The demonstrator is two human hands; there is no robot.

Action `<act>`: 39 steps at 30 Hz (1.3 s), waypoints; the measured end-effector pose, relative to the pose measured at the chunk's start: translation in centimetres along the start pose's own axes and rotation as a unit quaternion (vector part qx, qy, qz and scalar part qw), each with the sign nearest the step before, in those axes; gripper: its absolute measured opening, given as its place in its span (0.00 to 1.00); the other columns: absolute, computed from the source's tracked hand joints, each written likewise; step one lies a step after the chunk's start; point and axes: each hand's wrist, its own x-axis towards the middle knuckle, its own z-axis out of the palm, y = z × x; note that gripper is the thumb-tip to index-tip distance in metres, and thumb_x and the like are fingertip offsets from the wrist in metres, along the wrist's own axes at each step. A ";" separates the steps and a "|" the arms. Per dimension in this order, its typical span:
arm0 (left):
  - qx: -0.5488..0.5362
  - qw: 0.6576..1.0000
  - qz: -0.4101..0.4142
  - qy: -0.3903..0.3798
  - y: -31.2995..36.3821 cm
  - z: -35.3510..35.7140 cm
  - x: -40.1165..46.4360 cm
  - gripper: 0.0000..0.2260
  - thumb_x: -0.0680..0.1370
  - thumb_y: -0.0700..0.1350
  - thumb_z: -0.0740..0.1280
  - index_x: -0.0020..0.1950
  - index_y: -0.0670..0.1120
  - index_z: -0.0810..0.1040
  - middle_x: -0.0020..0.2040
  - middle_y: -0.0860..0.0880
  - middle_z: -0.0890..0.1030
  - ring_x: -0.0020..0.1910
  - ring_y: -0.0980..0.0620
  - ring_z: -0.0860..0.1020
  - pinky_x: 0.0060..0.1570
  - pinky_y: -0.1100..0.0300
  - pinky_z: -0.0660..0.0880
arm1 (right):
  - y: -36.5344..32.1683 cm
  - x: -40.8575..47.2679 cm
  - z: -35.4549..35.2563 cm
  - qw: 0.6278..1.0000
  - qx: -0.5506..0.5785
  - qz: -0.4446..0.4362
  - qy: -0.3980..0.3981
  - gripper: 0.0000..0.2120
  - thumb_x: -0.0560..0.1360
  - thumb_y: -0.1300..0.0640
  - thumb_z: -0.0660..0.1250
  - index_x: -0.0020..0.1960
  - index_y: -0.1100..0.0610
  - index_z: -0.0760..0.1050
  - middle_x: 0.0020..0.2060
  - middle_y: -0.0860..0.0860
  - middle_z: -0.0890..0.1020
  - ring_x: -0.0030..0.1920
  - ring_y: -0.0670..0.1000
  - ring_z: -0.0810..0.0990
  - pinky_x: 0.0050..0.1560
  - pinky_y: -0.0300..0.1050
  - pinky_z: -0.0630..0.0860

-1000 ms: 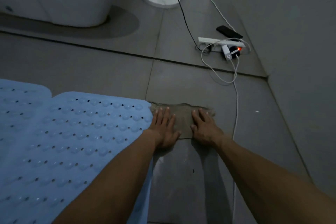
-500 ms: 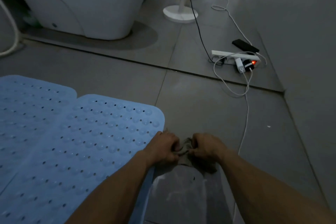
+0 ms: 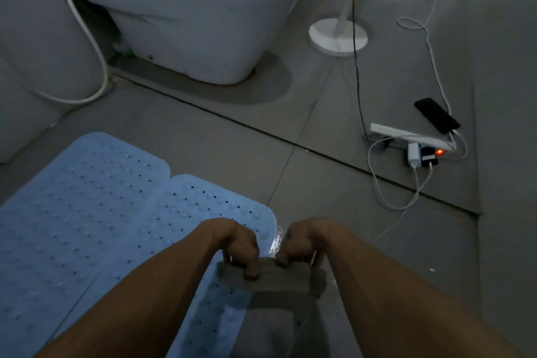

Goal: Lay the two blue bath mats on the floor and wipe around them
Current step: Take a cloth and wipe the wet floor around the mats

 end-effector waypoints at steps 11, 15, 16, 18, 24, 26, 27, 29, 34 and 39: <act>-0.074 0.956 0.024 0.281 7.1 -7.3 -27.2 0.07 0.70 0.43 0.70 0.47 0.46 0.77 0.42 0.49 0.81 0.37 0.51 0.80 0.33 0.61 0.74 | -4.8 -27.4 -12.4 0.981 0.062 -0.148 0.105 0.04 0.73 0.60 0.66 0.45 0.56 0.79 0.39 0.60 0.86 0.35 0.57 0.84 0.35 0.46 0.82; -0.074 0.937 0.016 0.341 10.2 -10.9 -36.9 0.10 0.70 0.47 0.72 0.48 0.49 0.74 0.46 0.50 0.78 0.46 0.49 0.77 0.43 0.56 0.75 | -7.0 -35.9 -17.7 0.970 0.051 -0.188 0.144 0.08 0.71 0.59 0.69 0.48 0.53 0.72 0.38 0.63 0.85 0.30 0.55 0.78 0.34 0.49 0.76; -0.087 0.935 0.016 0.345 10.7 -11.8 -39.1 0.12 0.70 0.48 0.72 0.49 0.48 0.75 0.47 0.49 0.79 0.47 0.48 0.78 0.46 0.55 0.77 | -7.5 -37.7 -19.2 0.967 0.041 -0.194 0.161 0.10 0.71 0.58 0.71 0.48 0.52 0.71 0.37 0.59 0.85 0.31 0.54 0.79 0.35 0.48 0.76; -0.099 0.934 0.018 0.344 11.5 -13.7 -43.0 0.15 0.70 0.52 0.73 0.52 0.48 0.77 0.49 0.49 0.79 0.49 0.48 0.78 0.51 0.53 0.77 | -8.6 -41.0 -22.1 0.959 0.011 -0.209 0.189 0.14 0.70 0.55 0.73 0.50 0.49 0.71 0.38 0.50 0.82 0.37 0.51 0.80 0.42 0.47 0.77; -0.214 0.894 0.049 0.391 11.0 -18.4 -51.6 0.15 0.71 0.60 0.70 0.45 0.49 0.79 0.40 0.51 0.79 0.41 0.51 0.77 0.41 0.56 0.74 | -13.5 -47.2 -29.3 0.944 -0.063 -0.244 0.214 0.13 0.65 0.53 0.79 0.42 0.51 0.76 0.35 0.47 0.82 0.39 0.49 0.80 0.41 0.42 0.73; -0.241 0.879 0.039 0.408 10.2 -19.6 -53.2 0.10 0.74 0.54 0.69 0.45 0.48 0.79 0.41 0.50 0.80 0.42 0.50 0.78 0.41 0.56 0.74 | -15.7 -47.9 -31.2 0.943 -0.081 -0.246 0.209 0.14 0.62 0.51 0.80 0.39 0.52 0.76 0.28 0.46 0.81 0.34 0.48 0.80 0.40 0.43 0.75; -0.252 0.873 0.029 0.417 9.6 -20.1 -53.7 0.08 0.75 0.51 0.68 0.45 0.47 0.80 0.42 0.48 0.81 0.43 0.49 0.78 0.42 0.55 0.75 | -16.8 -48.2 -31.9 0.944 -0.093 -0.249 0.198 0.15 0.61 0.49 0.80 0.39 0.53 0.76 0.24 0.47 0.80 0.30 0.46 0.79 0.40 0.44 0.76; -0.264 0.865 0.011 0.426 8.5 -21.3 -54.5 0.08 0.74 0.48 0.68 0.46 0.44 0.80 0.44 0.45 0.82 0.42 0.48 0.78 0.42 0.55 0.75 | -19.0 -48.4 -33.3 0.941 -0.122 -0.254 0.187 0.18 0.58 0.45 0.79 0.39 0.55 0.78 0.26 0.47 0.82 0.29 0.45 0.80 0.39 0.46 0.79; -0.299 0.845 -0.030 0.442 5.7 -23.6 -56.9 0.08 0.74 0.47 0.68 0.47 0.44 0.81 0.45 0.44 0.82 0.42 0.49 0.77 0.41 0.57 0.73 | -24.6 -49.4 -35.9 0.936 -0.125 -0.283 0.166 0.11 0.64 0.50 0.74 0.41 0.56 0.81 0.28 0.48 0.81 0.30 0.46 0.78 0.35 0.43 0.77; -0.342 0.821 -0.041 0.455 3.4 -25.0 -59.9 0.07 0.75 0.47 0.67 0.47 0.44 0.81 0.44 0.47 0.81 0.41 0.50 0.77 0.39 0.58 0.72 | -29.7 -51.8 -38.0 0.920 -0.158 -0.308 0.181 0.03 0.74 0.56 0.71 0.42 0.54 0.83 0.31 0.46 0.81 0.32 0.44 0.78 0.33 0.37 0.74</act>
